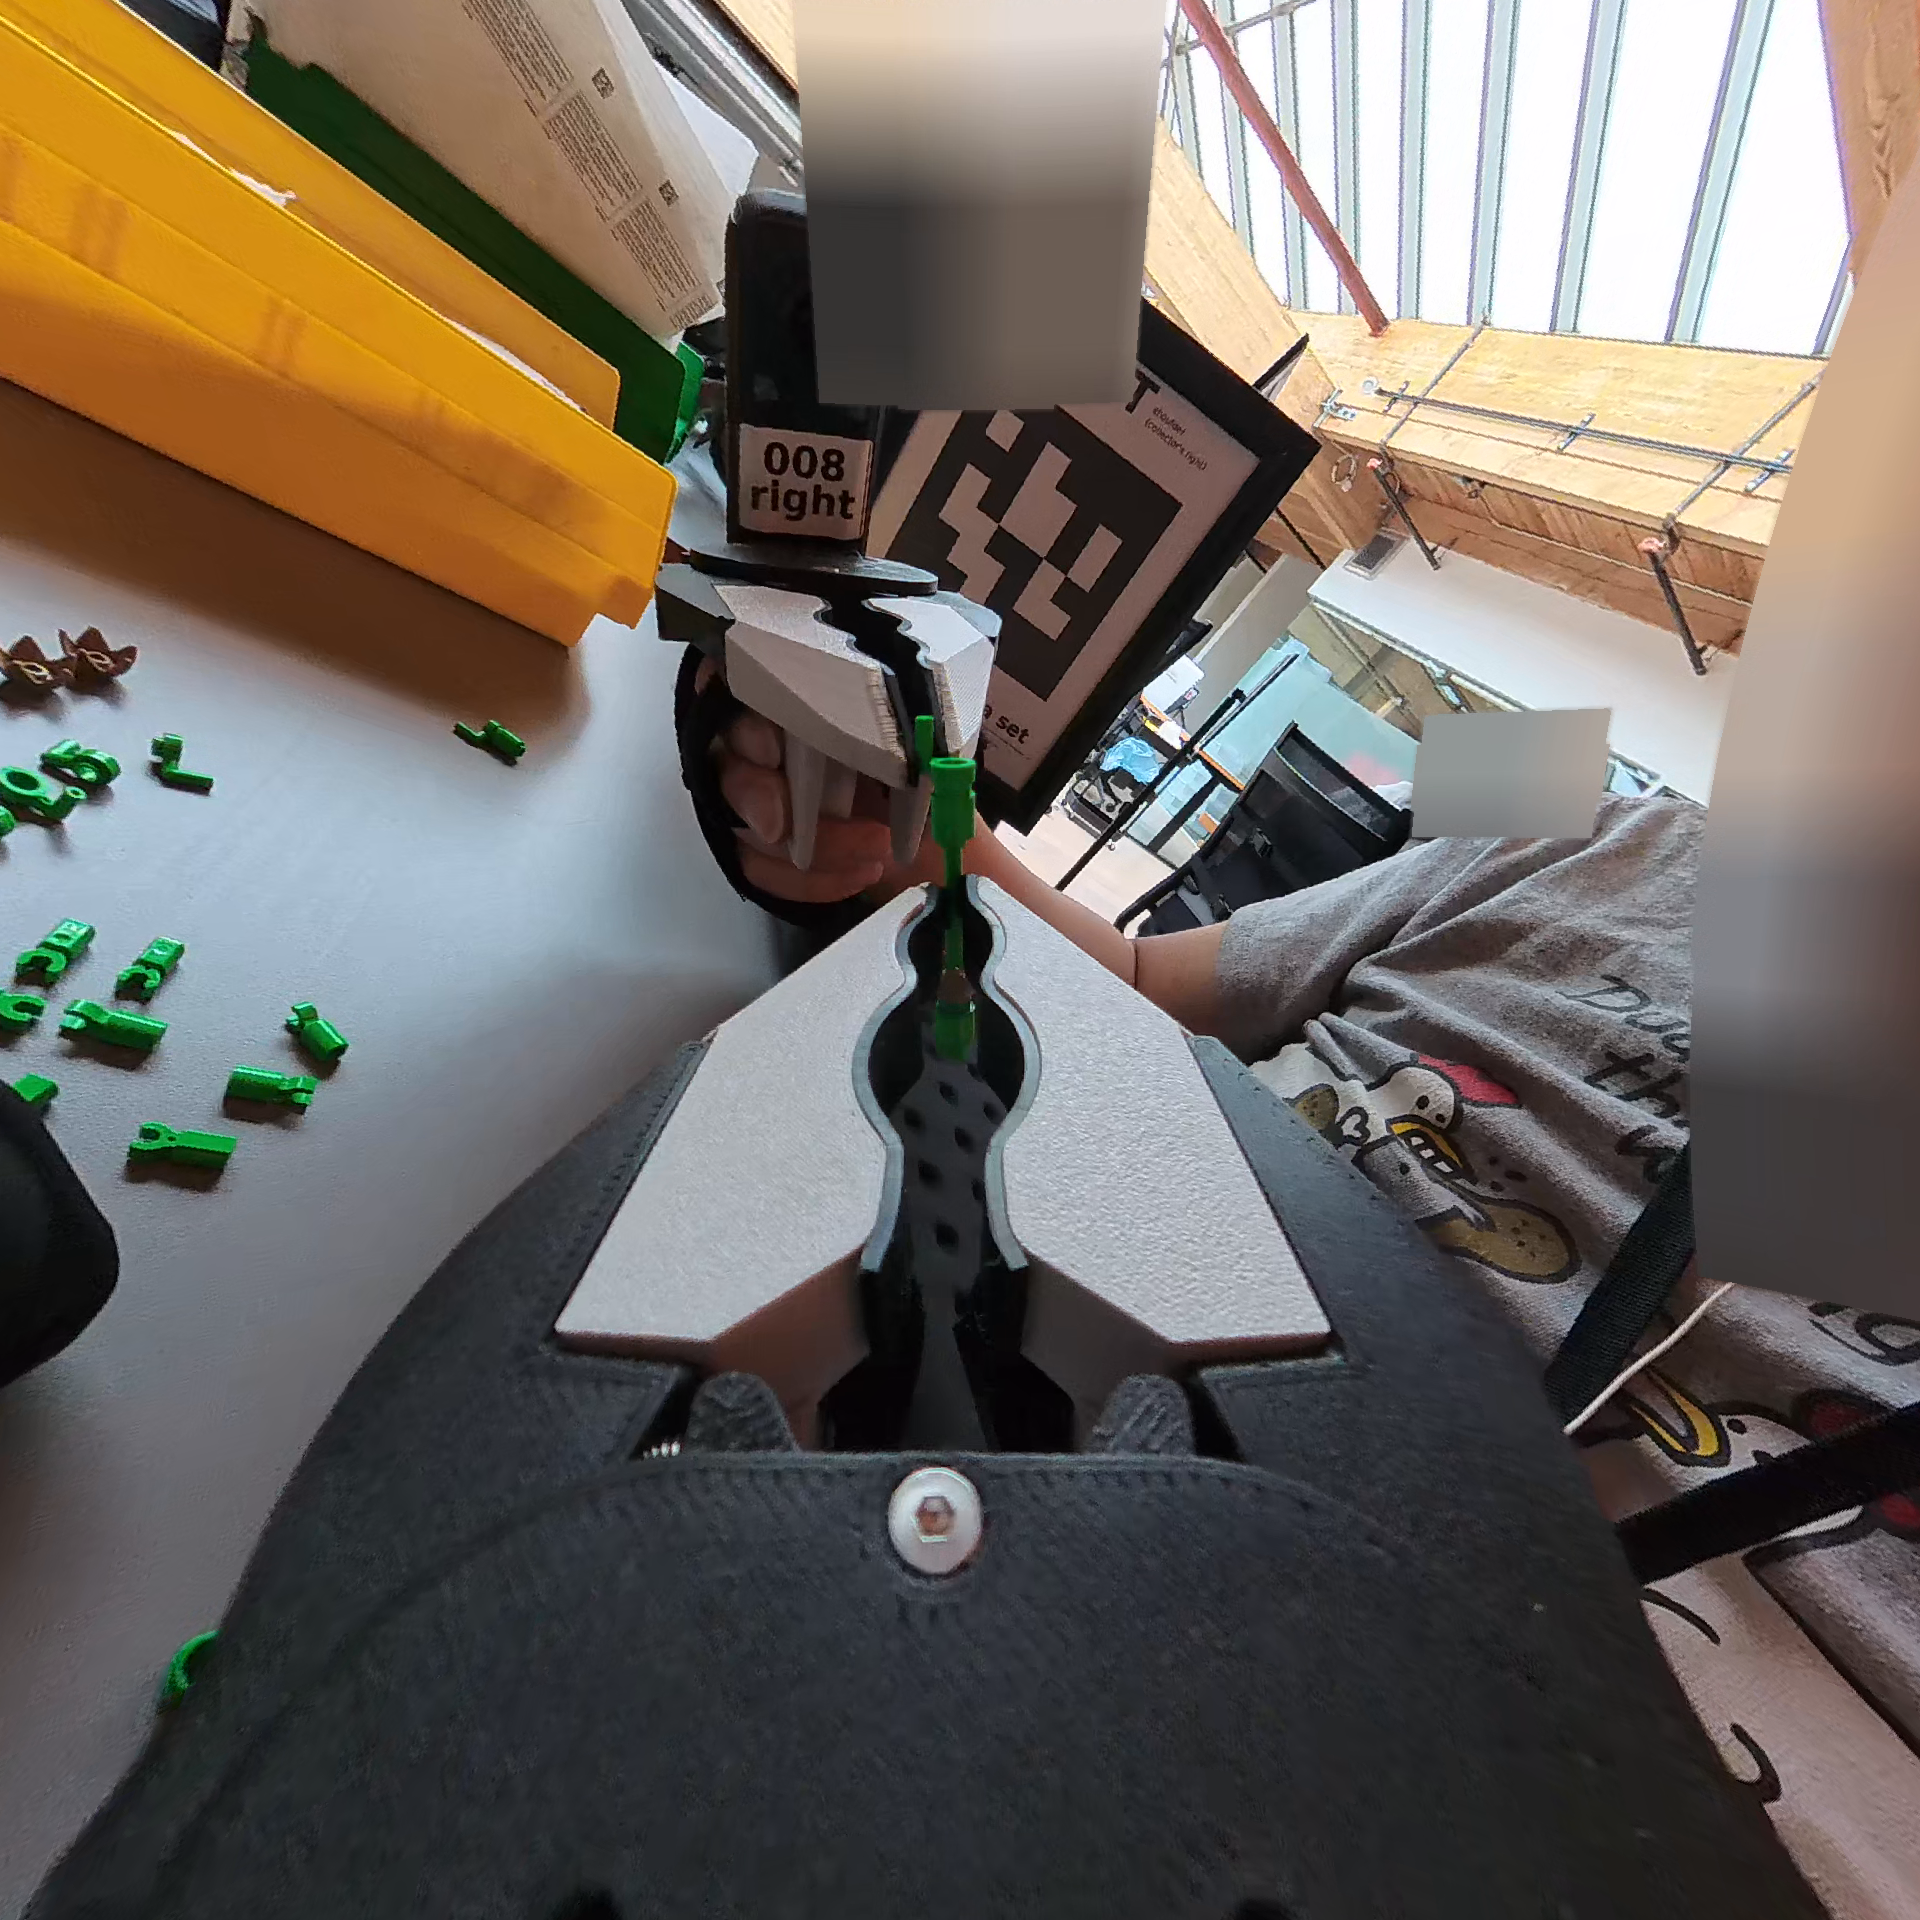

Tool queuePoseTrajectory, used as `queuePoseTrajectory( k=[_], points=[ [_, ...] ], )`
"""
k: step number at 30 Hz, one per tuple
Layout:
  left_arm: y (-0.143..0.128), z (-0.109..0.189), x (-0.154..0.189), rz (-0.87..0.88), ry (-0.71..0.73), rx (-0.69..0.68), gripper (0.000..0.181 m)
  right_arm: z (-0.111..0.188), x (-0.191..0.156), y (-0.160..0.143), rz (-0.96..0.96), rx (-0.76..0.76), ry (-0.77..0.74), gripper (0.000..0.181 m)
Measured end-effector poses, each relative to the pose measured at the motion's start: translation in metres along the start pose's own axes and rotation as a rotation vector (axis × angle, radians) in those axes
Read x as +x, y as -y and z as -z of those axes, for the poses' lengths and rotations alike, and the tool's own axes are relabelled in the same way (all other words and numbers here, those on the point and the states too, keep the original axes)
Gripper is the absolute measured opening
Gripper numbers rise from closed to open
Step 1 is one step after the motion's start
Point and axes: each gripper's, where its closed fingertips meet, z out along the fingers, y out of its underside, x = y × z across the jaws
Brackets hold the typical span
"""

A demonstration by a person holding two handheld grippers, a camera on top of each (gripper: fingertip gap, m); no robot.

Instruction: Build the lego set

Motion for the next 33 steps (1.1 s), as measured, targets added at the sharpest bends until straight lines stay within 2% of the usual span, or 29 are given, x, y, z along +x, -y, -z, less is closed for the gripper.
queuePoseTrajectory(
  k=[23, 33],
  points=[
    [0.0053, 0.0001, 0.003, 0.018, -0.033, 0.041, 0.0, 0.0004, -0.0009, 0.0029, 0.028, 0.018, -0.006, 0.0],
    [0.0049, 0.0002, 0.0103, 0.021, -0.068, 0.031, 0.0, -0.002, -0.0094, 0.003, 0.043, 0.021, 0.038, 0.0]
  ],
)
